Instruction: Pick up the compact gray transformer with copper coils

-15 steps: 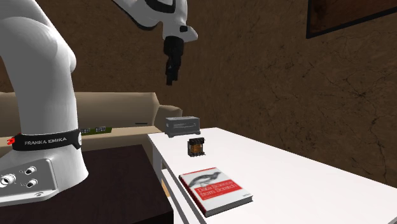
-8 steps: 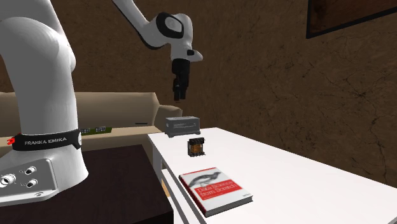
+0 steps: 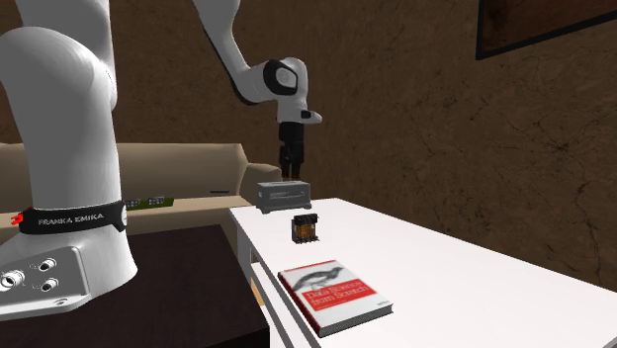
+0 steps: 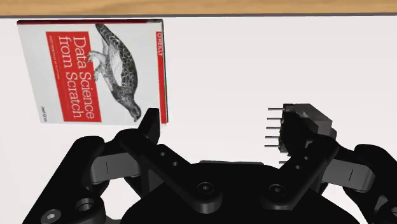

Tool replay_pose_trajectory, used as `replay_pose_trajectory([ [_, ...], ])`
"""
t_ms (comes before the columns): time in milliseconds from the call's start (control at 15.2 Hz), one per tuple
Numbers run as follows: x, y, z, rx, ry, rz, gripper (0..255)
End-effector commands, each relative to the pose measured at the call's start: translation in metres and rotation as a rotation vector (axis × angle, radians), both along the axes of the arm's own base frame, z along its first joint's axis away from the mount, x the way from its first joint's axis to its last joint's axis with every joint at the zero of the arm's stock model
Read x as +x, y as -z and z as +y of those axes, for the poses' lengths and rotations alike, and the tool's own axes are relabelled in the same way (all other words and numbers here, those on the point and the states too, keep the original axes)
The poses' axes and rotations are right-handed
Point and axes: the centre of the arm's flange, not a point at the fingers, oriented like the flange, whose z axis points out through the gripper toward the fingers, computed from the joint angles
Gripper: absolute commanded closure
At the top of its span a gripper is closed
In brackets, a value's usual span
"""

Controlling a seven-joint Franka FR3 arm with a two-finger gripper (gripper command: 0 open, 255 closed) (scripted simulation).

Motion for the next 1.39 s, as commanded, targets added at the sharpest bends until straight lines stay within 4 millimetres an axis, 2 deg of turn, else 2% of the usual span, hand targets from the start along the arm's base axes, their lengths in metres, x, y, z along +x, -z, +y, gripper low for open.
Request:
replay_pose_trajectory([
  [0,0.012,0.018,0.015,0.009,-0.005,-0.006,0],
  [792,0.086,0.117,0.102,0.058,-0.033,-0.039,0],
  [858,0.087,0.117,0.102,0.058,-0.033,-0.040,0],
  [1320,0.087,0.157,0.102,0.058,-0.033,-0.040,0],
])
